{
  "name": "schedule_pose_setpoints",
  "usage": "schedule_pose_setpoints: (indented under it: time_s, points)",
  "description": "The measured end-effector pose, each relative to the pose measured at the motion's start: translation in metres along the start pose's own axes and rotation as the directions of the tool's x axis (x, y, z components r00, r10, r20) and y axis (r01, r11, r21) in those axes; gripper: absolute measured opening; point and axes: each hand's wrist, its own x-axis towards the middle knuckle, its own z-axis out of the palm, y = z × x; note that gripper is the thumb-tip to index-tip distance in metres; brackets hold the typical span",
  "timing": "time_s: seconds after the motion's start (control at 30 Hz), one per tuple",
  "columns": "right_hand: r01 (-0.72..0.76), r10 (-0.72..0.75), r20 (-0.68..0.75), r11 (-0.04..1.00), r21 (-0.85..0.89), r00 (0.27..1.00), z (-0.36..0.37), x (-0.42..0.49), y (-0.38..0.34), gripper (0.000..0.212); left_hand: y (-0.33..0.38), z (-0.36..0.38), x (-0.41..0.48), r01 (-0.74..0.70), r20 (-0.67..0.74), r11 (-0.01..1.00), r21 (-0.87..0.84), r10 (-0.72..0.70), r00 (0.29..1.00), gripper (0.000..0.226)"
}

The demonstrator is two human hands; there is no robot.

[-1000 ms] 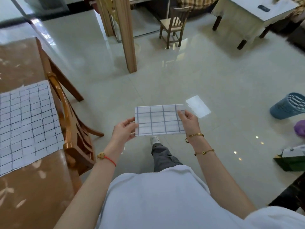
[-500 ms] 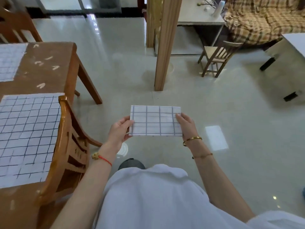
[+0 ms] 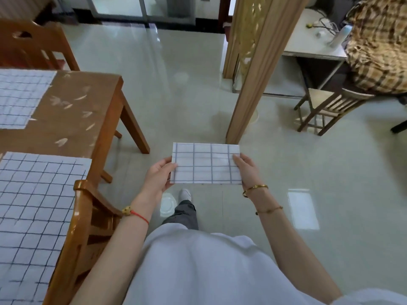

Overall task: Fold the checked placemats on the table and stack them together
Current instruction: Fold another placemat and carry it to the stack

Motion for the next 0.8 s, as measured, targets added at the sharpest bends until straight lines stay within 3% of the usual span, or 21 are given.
schedule_pose_setpoints:
  time_s: [0.1,0.17,0.23,0.33,0.63,0.8]
  points:
    - [0.008,-0.007,0.030,0.999,-0.038,1.000,0.022,0.060,-0.029,0.059,0.039,0.000,0.050,-0.003,-0.027,1.000,-0.015,0.002,1.000,0.018]
    - [0.028,-0.027,0.048,1.000,-0.013,0.998,0.039,0.104,-0.048,0.070,0.069,-0.002,0.086,-0.021,-0.032,1.000,-0.005,0.021,0.999,0.019]
    - [0.012,-0.012,0.043,1.000,0.001,0.999,0.055,0.134,-0.075,0.058,0.097,-0.002,0.120,-0.029,-0.048,0.999,0.014,0.030,0.998,0.019]
    - [0.005,-0.008,0.079,0.999,0.038,0.997,0.074,0.173,-0.106,0.020,0.134,-0.002,0.162,-0.040,-0.057,0.999,0.017,0.041,0.998,0.021]
    - [-0.058,0.054,0.052,0.996,0.072,0.997,0.111,0.310,-0.165,0.016,0.207,0.012,0.285,0.006,-0.051,1.000,-0.008,-0.006,0.999,0.030]
    - [-0.026,0.019,0.110,0.998,0.057,0.994,0.133,0.405,-0.210,0.018,0.252,0.028,0.366,-0.009,-0.094,0.998,-0.056,0.004,0.996,0.019]
